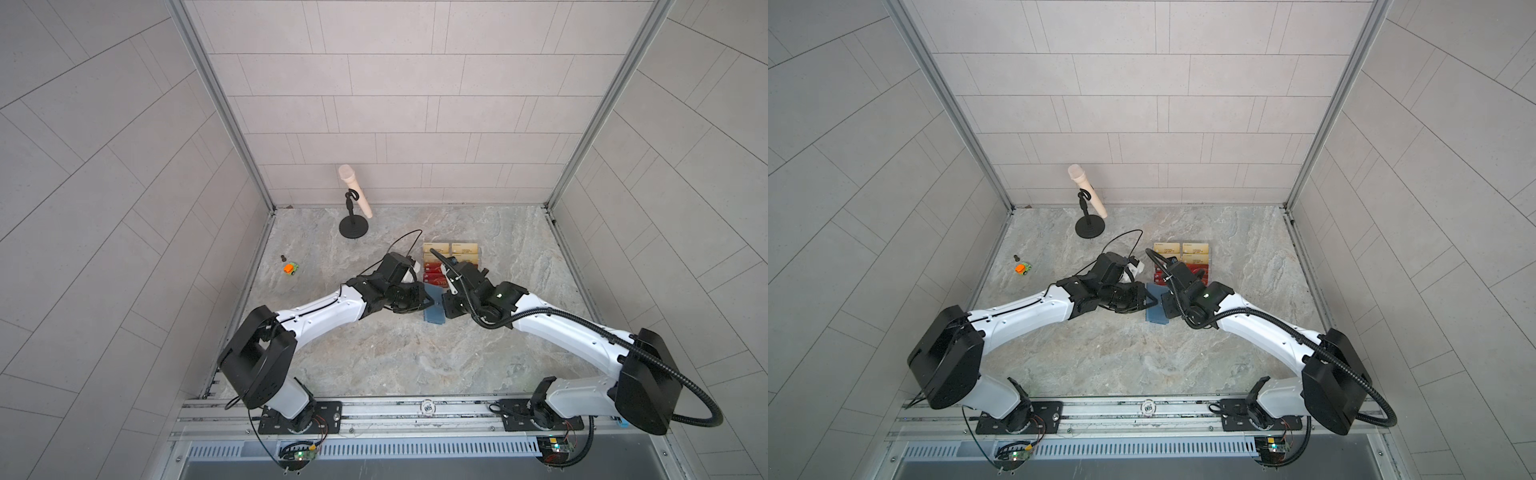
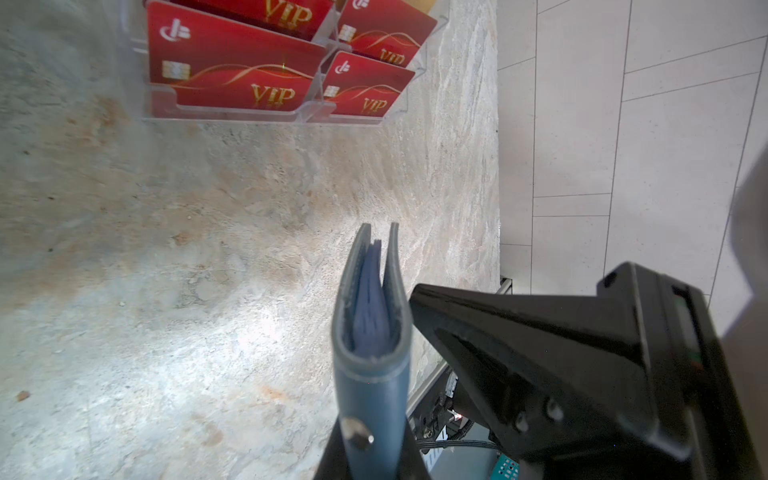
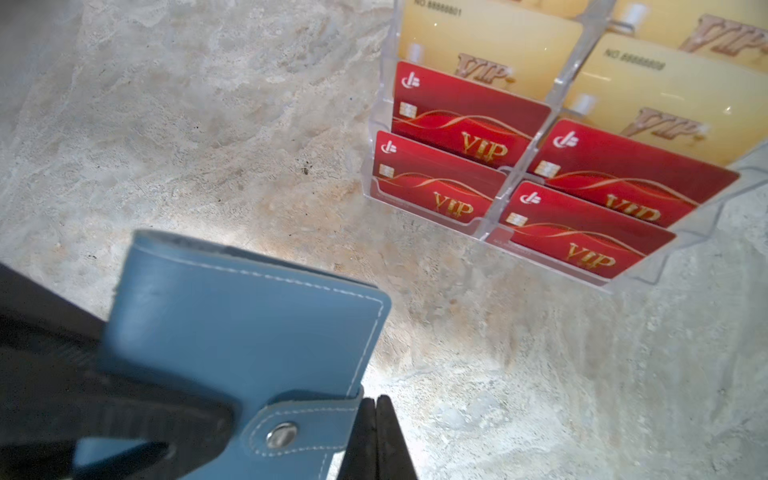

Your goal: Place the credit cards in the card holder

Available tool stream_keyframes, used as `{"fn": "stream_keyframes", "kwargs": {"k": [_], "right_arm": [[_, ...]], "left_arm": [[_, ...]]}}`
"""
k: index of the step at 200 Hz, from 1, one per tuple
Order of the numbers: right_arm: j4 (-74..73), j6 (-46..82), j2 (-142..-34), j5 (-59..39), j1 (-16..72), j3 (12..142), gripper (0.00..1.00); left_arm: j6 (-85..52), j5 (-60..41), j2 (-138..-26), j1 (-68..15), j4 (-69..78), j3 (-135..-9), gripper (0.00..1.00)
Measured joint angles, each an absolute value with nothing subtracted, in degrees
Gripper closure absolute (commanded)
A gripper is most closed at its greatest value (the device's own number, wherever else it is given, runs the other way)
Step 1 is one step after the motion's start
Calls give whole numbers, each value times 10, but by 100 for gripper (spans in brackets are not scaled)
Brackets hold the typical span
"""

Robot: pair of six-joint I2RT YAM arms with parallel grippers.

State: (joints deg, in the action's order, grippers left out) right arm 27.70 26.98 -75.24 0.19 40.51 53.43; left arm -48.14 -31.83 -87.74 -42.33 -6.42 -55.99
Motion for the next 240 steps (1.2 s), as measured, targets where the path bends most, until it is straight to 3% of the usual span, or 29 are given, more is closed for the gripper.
{"fn": "stream_keyframes", "kwargs": {"k": [20,46,85,173,240], "right_arm": [[277,270,-724,-19,397,526,100],[281,272,-681,-60,383,520,73],[281,251,-660,-101,412,534,61],[283,218,-717,-71,453,553,59],[291,184,-727,-11,455,555,68]], "left_arm": [[-479,-320,-865,-424,-57,-555,100],[-475,-319,-847,-424,-60,-544,100],[-478,-317,-845,-424,-62,-544,100],[-493,-328,-835,-423,-46,-537,100],[-497,-346,-834,-420,-40,-531,100]]}}
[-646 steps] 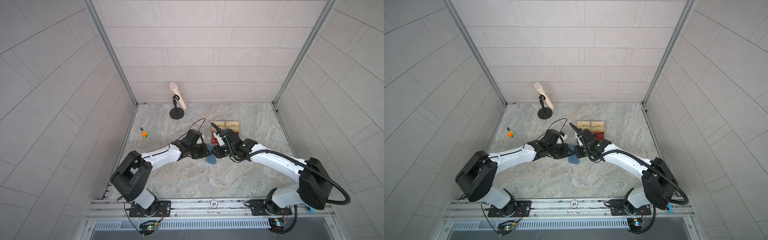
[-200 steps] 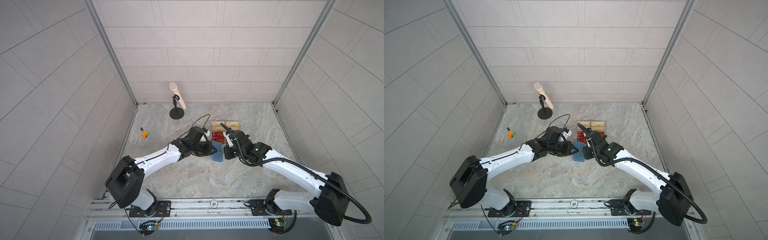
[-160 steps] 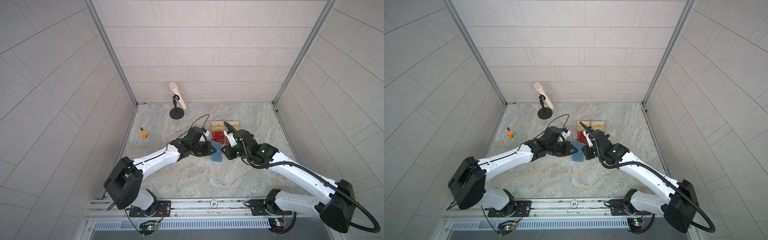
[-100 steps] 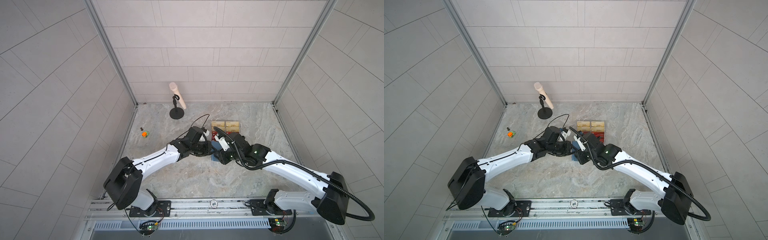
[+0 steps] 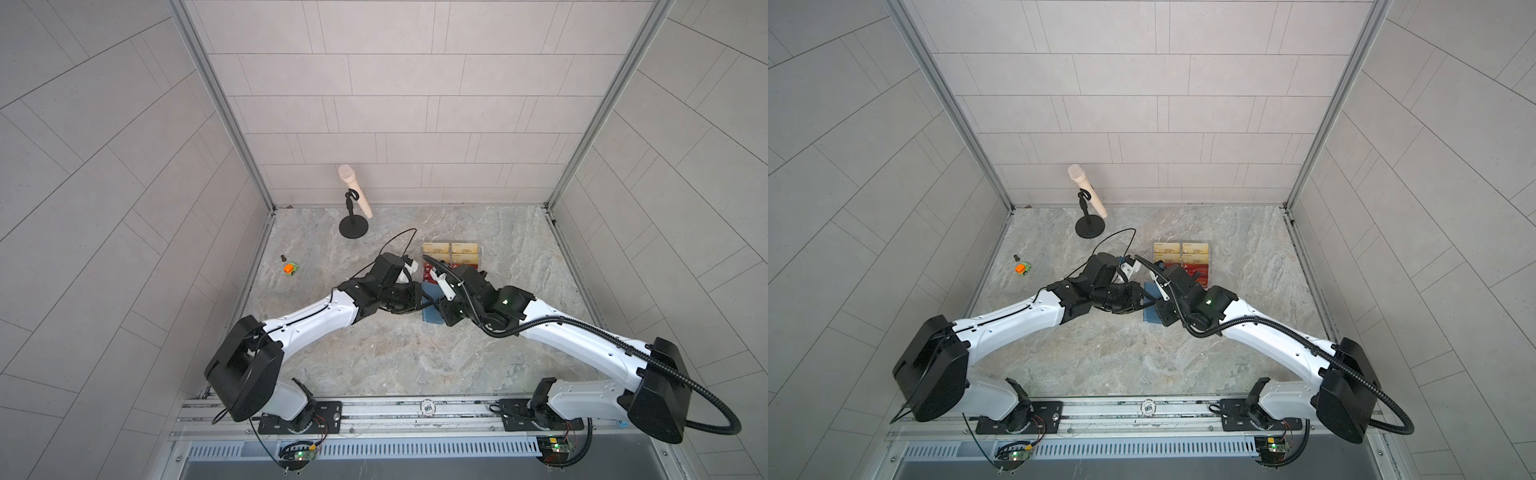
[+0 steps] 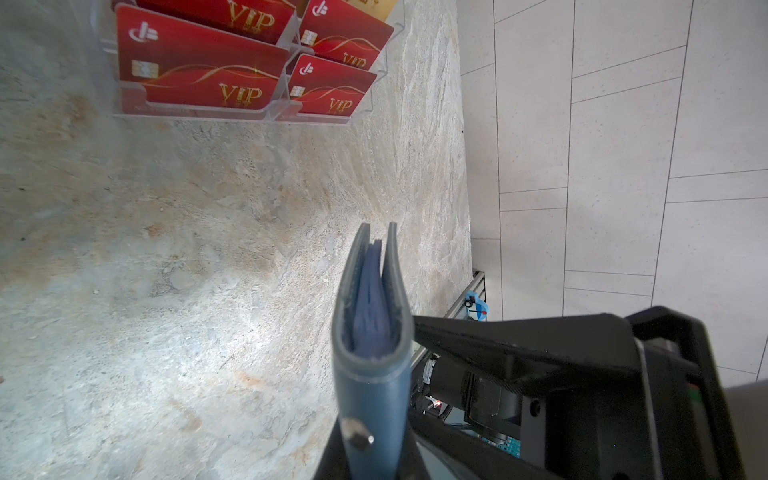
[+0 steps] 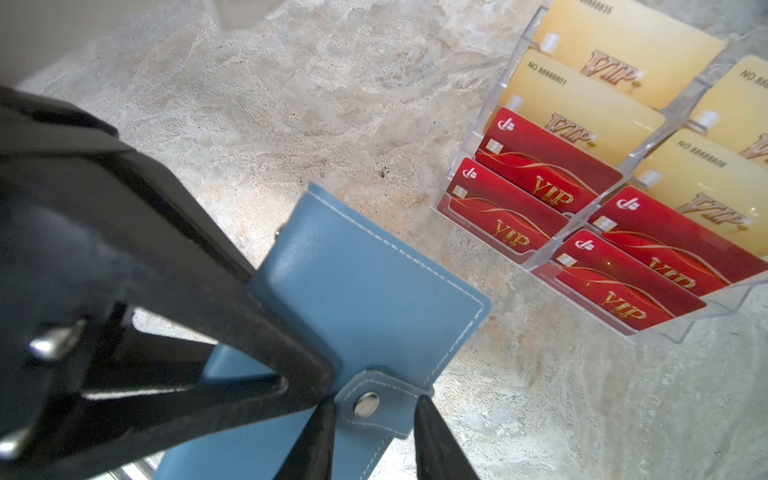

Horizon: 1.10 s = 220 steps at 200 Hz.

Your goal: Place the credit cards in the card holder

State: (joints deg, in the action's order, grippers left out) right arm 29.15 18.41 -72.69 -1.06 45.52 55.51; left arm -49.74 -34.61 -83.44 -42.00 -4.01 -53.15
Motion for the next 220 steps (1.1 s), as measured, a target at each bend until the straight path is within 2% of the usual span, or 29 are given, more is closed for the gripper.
{"fn": "stream_keyframes", "kwargs": {"k": [40,96,168,220], "right_arm": [[286,173,-735,18,473,556,75],[287,154,-762,86,509,569,100],[287,173,-748,104,505,568,100],[299,200,-700,81,418,524,100]], "left_arm": [[-507,-347,-834,-418,-37,-529,100],[-515,-342,-834,-414,-47,-529,100],[-514,-340,-834,-413,-50,-539,100],[-510,-377,-809,-412,-47,-541,100]]}}
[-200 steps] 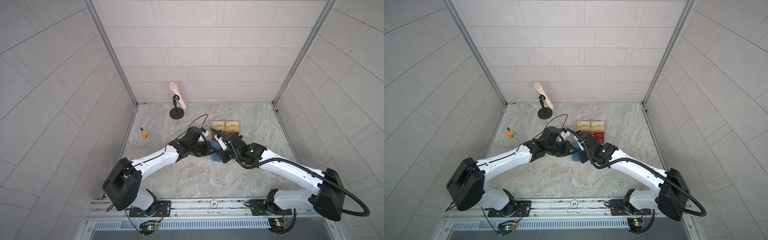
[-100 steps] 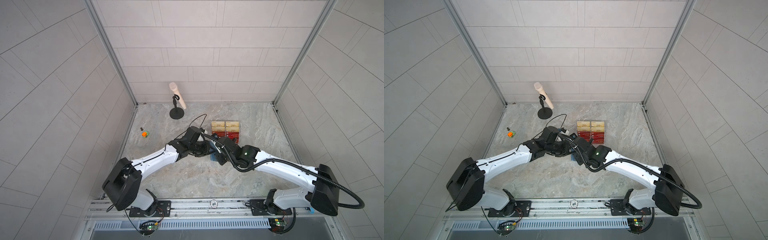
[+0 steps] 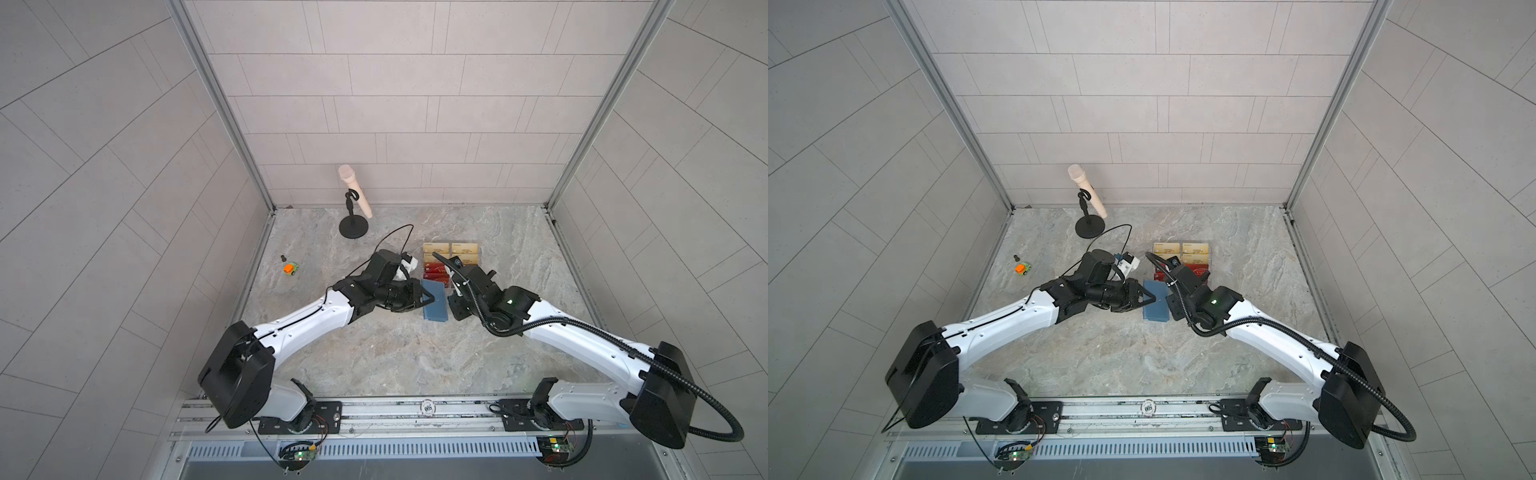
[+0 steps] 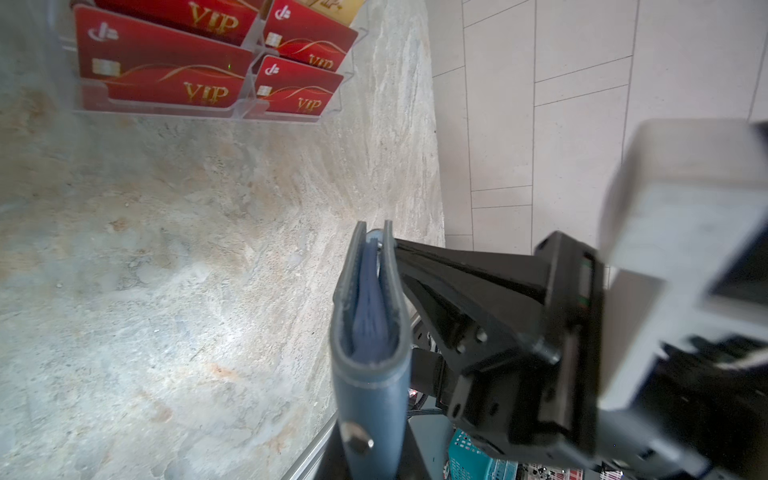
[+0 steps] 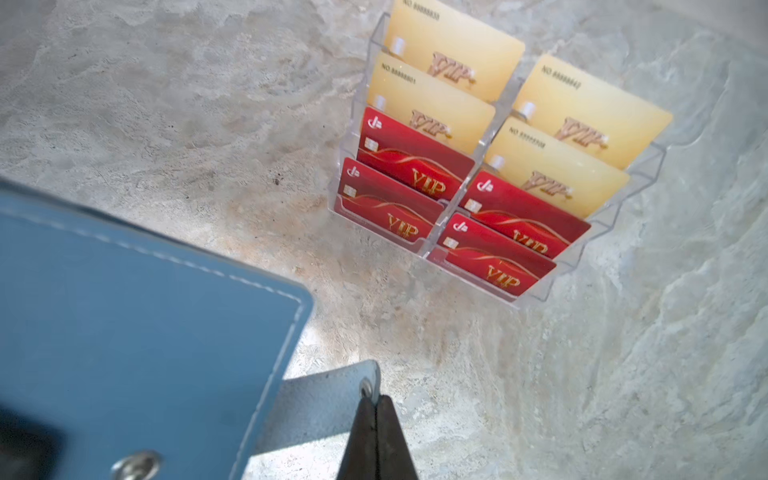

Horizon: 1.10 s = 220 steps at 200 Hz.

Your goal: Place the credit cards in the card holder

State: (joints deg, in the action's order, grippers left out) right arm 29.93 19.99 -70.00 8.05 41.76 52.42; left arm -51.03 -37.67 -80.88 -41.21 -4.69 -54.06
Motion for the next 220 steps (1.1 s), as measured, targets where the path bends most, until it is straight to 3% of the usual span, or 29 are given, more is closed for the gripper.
{"fn": "stream_keyframes", "kwargs": {"k": [13,29,37,59,95,150,220], "right_arm": [[298,205,-686,50,405,517,100],[298,211,-670,6,381,514,68],[299,216,-663,-10,372,514,60],[298,224,-633,-59,352,514,69],[244,275,-571,-170,339,521,70],[100,364,-609,-339,347,516,78],[35,417,-593,-495,216,433,82]], "left_arm": [[-509,-383,-806,-411,-46,-540,100],[-505,-389,-806,-406,-45,-538,100],[-503,-394,-804,-404,-44,-535,100],[-496,-405,-797,-394,-41,-521,100],[-474,-420,-786,-382,-32,-514,100],[-472,-441,-759,-377,-5,-504,100],[-504,-489,-682,-360,74,-453,100]]}}
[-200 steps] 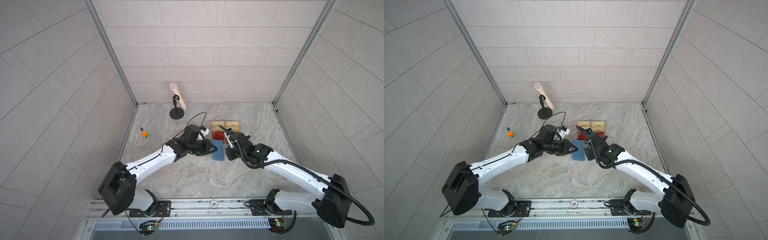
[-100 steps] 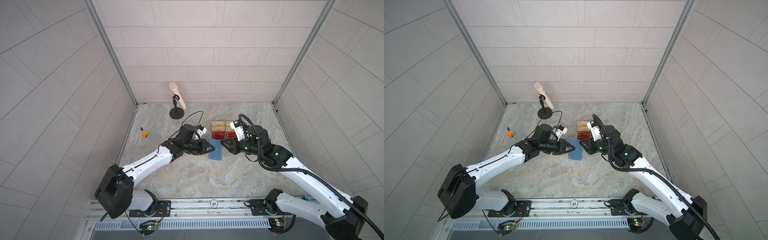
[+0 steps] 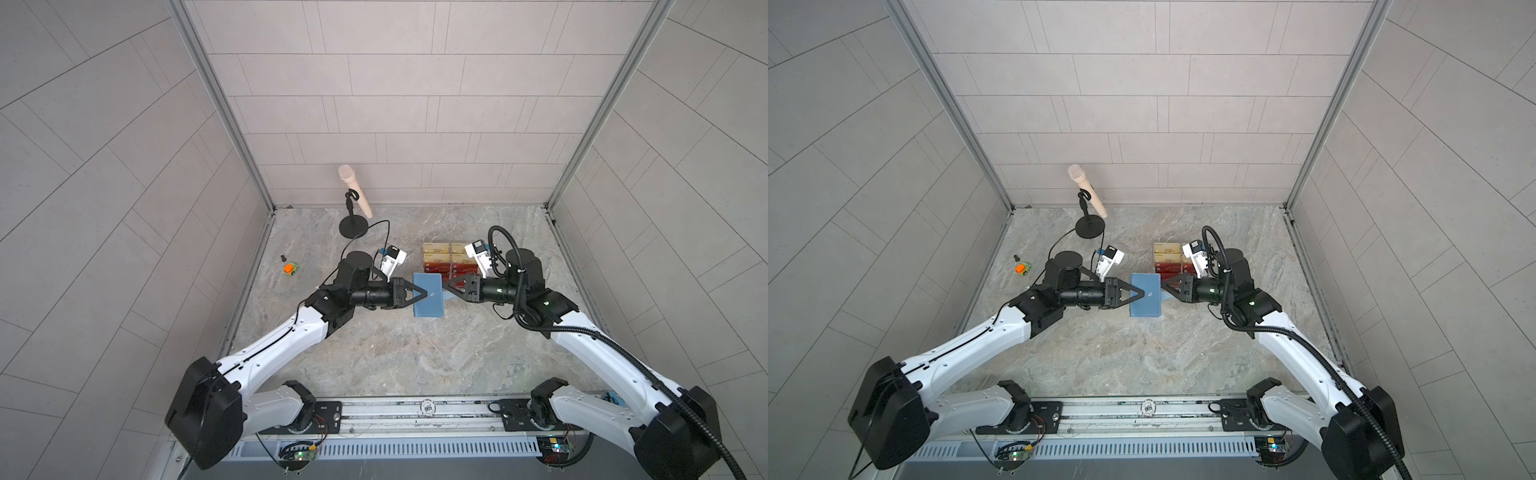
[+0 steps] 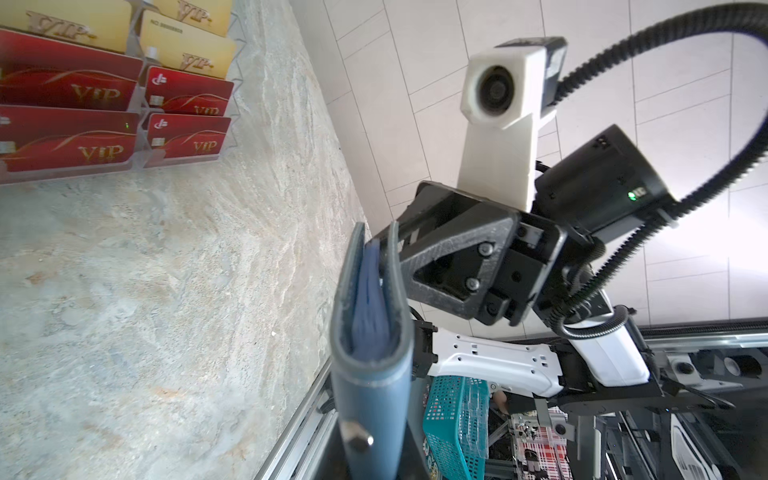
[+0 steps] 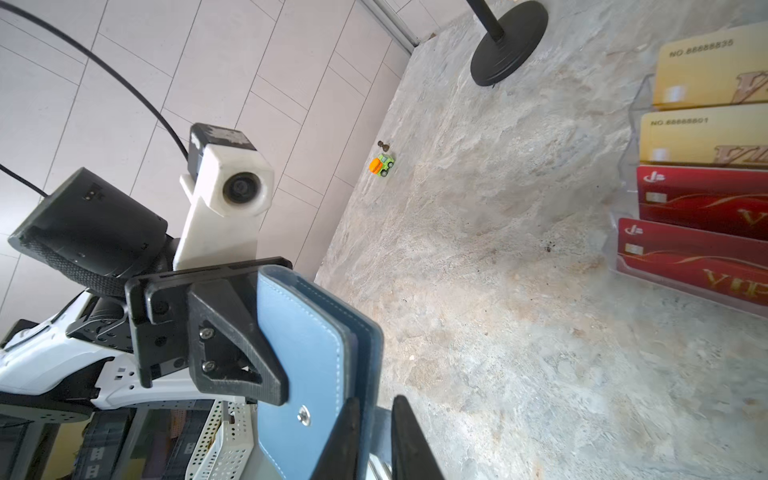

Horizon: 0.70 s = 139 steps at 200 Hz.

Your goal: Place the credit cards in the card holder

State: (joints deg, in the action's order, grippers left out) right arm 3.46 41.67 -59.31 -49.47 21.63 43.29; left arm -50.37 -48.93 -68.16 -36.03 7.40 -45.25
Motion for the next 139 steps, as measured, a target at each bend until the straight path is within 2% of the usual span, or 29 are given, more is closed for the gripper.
{"fn": "stream_keyframes", "kwargs": {"k": [76,84,139], "right_arm": [[-56,454,-564,-598,175,380,77],[-70,463,-564,-607,167,374,74],[-149,520,-557,-651,156,357,71]], "left_arm": [[-589,-545,-680,-360,231,-408,100],[-597,-551,-680,-360,247,-405,100],[-611,-574,-681,-360,289,-401,100]]}}
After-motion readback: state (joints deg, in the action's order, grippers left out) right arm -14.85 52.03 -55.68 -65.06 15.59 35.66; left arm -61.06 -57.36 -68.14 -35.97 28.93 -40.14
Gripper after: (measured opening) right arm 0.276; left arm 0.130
